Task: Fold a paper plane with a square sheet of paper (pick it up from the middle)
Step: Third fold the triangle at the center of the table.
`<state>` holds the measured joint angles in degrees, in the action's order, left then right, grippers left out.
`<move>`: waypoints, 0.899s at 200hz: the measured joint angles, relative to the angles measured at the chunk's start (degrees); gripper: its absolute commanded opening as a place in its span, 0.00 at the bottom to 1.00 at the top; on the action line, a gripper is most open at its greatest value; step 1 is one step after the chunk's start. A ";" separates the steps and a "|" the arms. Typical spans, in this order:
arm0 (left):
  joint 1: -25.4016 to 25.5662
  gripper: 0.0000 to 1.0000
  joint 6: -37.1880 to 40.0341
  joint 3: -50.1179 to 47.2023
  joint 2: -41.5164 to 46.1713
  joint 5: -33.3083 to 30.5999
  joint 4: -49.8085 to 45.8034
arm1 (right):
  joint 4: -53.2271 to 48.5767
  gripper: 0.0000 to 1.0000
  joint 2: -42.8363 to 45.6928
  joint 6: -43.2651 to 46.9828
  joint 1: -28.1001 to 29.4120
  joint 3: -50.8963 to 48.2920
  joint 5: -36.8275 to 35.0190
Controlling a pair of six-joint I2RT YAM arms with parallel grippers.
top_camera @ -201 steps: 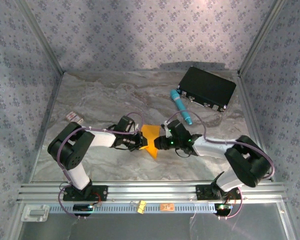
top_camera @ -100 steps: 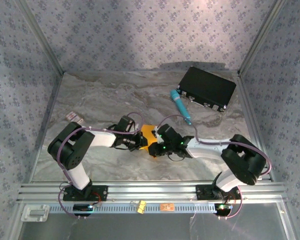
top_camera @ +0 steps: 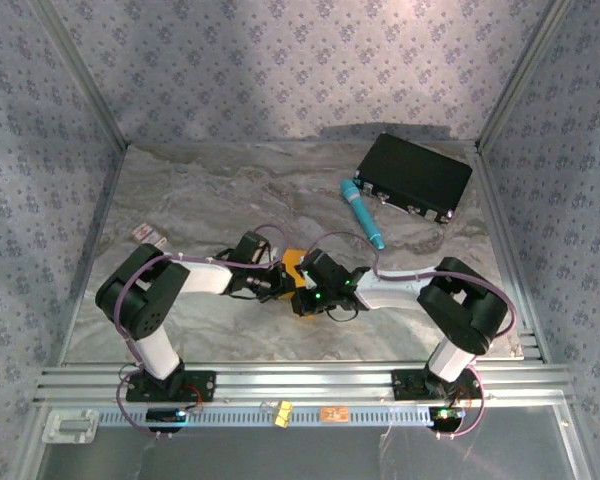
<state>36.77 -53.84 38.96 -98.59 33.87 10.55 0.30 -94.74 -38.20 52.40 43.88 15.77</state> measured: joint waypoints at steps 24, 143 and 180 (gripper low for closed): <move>0.00 0.07 0.00 0.00 0.00 0.00 0.00 | -0.11 0.10 0.00 -0.02 0.00 -0.02 -0.13; 0.00 0.07 0.00 0.35 -0.33 0.02 -0.04 | 6.36 0.11 1.29 -2.91 -0.02 -5.05 -0.09; 0.11 0.06 0.02 0.66 -0.61 0.07 -0.07 | 8.87 0.11 2.34 -3.96 -0.15 -7.17 0.07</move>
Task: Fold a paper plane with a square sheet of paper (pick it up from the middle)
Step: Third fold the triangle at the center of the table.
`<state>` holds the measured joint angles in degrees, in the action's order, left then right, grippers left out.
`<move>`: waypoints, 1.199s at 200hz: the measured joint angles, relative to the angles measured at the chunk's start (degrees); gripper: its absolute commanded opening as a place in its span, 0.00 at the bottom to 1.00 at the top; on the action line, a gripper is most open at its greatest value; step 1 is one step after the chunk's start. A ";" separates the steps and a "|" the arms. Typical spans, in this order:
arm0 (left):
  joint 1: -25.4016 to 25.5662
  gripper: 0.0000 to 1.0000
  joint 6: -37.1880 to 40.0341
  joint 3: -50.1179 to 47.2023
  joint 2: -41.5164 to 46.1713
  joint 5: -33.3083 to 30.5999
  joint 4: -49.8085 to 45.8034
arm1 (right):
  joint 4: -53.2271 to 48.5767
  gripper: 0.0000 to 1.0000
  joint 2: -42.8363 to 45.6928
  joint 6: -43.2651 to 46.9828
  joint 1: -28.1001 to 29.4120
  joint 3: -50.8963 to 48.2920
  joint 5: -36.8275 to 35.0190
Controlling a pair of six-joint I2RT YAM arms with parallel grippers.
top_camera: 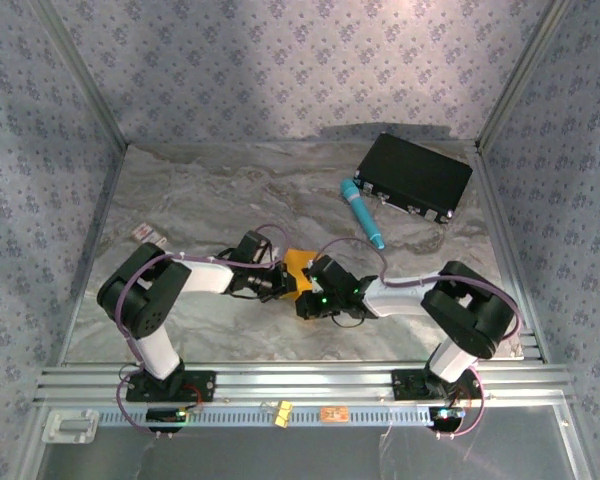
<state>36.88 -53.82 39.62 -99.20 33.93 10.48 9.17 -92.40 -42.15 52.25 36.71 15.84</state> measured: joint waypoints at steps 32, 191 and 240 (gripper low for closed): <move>0.00 0.06 -0.02 0.11 -0.26 0.24 0.04 | 1.11 0.12 1.27 -0.55 -0.02 -1.79 0.07; 0.00 0.06 -0.02 0.22 -0.35 0.37 0.04 | -3.17 0.10 9.20 -0.48 -0.02 -7.76 0.07; 0.00 0.06 -0.02 0.22 -0.35 0.37 0.04 | -7.91 0.10 13.33 -0.48 -0.48 -7.54 0.02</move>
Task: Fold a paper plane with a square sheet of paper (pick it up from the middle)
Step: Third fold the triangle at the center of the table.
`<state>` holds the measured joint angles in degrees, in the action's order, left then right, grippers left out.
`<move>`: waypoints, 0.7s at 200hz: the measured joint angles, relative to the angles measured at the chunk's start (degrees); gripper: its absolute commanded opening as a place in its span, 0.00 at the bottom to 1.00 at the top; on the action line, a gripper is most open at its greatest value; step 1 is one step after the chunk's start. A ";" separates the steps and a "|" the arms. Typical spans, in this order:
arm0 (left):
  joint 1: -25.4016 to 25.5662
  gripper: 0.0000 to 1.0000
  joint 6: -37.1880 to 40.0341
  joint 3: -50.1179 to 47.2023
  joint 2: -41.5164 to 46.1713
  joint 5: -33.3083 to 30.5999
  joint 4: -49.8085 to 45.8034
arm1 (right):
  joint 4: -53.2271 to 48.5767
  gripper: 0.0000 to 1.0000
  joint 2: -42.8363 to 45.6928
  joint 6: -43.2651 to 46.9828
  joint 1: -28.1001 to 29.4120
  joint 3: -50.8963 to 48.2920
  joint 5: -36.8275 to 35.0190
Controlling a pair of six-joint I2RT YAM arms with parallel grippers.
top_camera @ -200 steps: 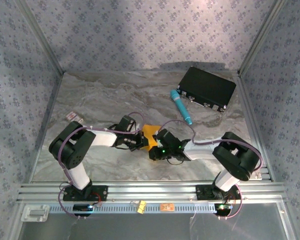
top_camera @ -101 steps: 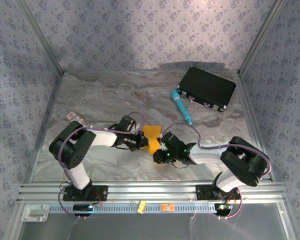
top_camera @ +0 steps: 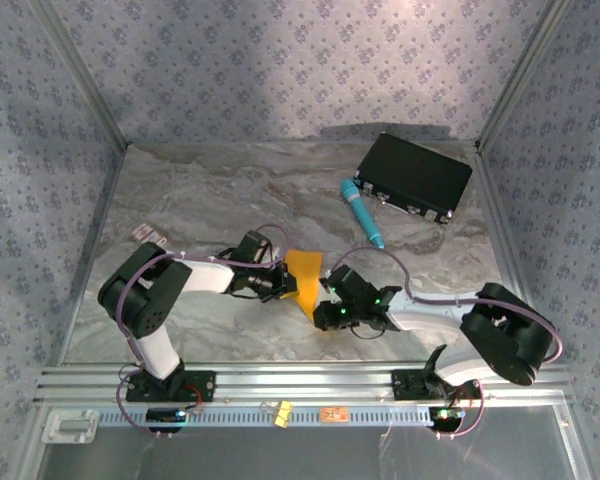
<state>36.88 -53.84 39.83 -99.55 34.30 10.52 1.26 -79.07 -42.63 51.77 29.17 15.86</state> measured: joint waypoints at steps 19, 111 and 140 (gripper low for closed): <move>0.00 0.06 -0.02 0.00 0.00 0.00 0.00 | 0.02 0.10 0.44 -0.02 -0.72 1.25 0.04; 0.04 0.06 -0.04 0.00 0.00 -0.02 0.02 | 5.99 0.10 -11.56 -3.78 -4.02 8.61 2.32; 0.04 0.06 -0.04 0.00 0.00 0.00 0.02 | 6.75 0.11 -13.27 -4.70 -4.02 9.03 3.17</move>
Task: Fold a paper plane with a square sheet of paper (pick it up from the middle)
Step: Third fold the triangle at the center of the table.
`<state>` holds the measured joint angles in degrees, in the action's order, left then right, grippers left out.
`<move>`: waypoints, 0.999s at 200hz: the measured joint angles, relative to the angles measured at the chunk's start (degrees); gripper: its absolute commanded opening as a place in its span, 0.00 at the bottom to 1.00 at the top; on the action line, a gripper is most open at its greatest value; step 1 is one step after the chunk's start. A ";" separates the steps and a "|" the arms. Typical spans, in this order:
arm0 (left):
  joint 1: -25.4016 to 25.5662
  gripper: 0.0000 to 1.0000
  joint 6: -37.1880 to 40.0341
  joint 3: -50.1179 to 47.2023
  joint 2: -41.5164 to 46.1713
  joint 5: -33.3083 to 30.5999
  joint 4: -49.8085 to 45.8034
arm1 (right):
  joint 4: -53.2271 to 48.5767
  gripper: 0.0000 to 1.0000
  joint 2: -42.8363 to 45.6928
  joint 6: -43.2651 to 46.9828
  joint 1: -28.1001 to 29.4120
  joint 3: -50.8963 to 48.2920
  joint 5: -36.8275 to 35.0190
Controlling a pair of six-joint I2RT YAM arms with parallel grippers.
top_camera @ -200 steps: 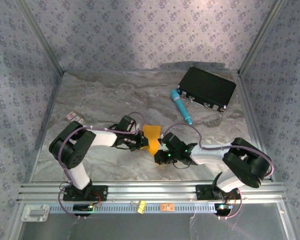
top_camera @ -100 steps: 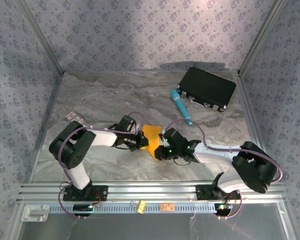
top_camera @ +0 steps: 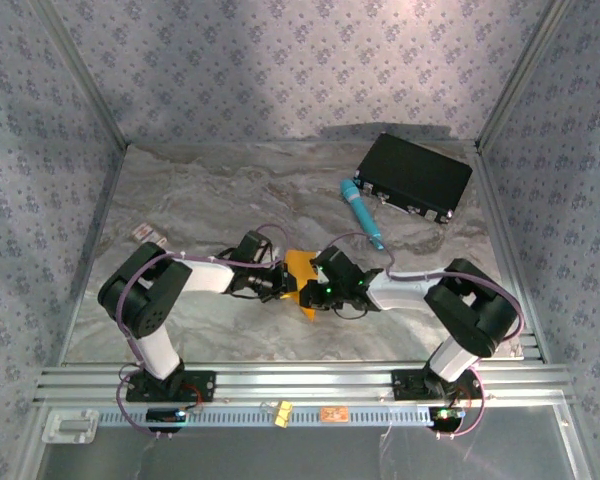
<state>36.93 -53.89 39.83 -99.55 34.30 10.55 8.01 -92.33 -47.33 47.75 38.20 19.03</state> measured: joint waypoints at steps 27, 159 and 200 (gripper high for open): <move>0.00 0.06 0.00 0.04 0.00 0.00 -0.02 | -0.07 0.11 -0.07 -0.09 0.00 0.00 0.09; 0.00 0.06 0.02 0.11 0.00 -0.24 -0.02 | 0.70 0.08 -4.33 -2.89 1.53 2.58 1.36; 0.02 0.06 0.02 0.22 0.00 -0.28 -0.09 | 6.25 0.08 -2.73 -4.57 1.29 -1.64 1.38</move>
<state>36.95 -53.87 40.05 -99.55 34.02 10.46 14.26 -95.07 -51.90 49.04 36.56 20.40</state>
